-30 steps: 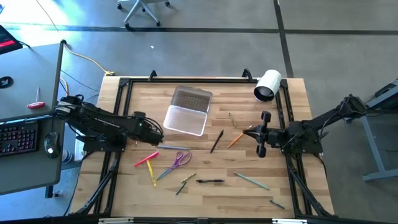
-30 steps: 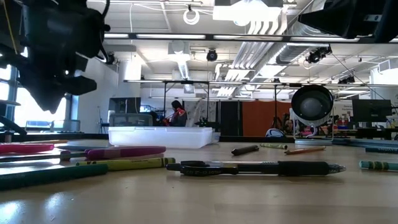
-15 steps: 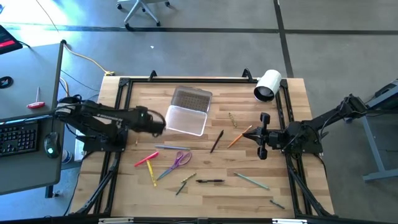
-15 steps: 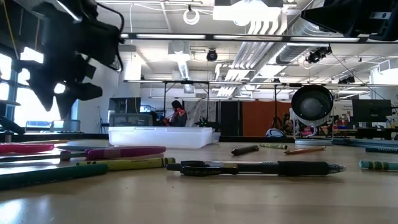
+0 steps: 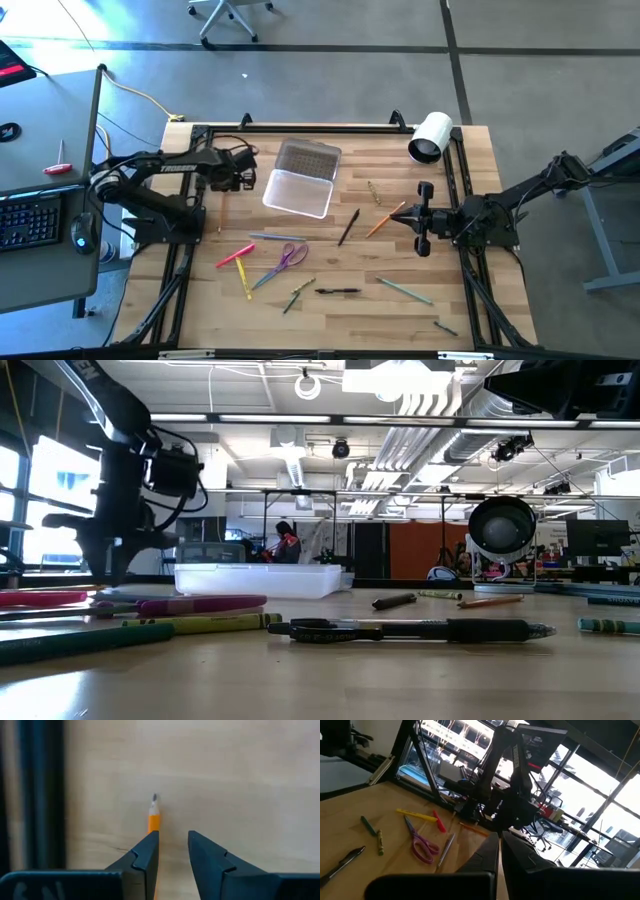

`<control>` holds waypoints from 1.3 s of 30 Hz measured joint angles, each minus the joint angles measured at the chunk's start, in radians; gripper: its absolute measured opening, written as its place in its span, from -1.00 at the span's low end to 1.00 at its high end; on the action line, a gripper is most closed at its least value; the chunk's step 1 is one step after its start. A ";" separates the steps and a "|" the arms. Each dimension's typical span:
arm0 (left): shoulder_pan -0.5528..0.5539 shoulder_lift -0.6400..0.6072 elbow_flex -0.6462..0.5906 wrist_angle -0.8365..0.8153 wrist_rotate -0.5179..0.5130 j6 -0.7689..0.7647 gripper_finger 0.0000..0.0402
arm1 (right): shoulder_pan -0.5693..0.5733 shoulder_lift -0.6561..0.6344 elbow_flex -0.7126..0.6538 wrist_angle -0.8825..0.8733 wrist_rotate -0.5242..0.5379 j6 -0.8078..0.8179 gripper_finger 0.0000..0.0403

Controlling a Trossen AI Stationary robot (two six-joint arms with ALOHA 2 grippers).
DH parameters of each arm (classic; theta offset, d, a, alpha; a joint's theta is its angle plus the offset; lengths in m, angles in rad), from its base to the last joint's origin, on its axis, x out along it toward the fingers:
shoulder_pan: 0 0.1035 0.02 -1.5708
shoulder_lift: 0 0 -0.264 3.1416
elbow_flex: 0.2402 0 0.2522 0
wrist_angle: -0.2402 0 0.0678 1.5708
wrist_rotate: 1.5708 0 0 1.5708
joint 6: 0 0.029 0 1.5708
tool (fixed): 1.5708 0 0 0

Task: Pick & place school supplies into a supply box
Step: Put the orange pencil into the black supply box

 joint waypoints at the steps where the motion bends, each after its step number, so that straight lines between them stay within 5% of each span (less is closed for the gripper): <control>1: 0.007 -0.001 -0.003 -0.003 -0.002 0.008 -0.32 | 0.000 0.000 0.000 0.000 0.000 0.000 -1.00; 14: -0.023 -0.001 0.050 -0.056 0.157 0.128 -0.34 | 0.000 0.000 0.000 0.000 0.000 -0.007 -1.00; 24: -0.169 -0.009 0.230 -0.249 0.284 0.128 -0.34 | 0.000 0.000 0.000 0.000 0.000 -0.007 -1.00; 30: -0.357 -0.008 0.240 -0.313 0.390 -0.088 -0.34 | 0.000 0.000 0.000 -0.003 0.000 -0.007 -1.00; 39: -0.774 0.007 0.240 -0.298 0.302 -0.722 -0.34 | 0.000 0.000 0.000 -0.068 0.000 0.000 -1.00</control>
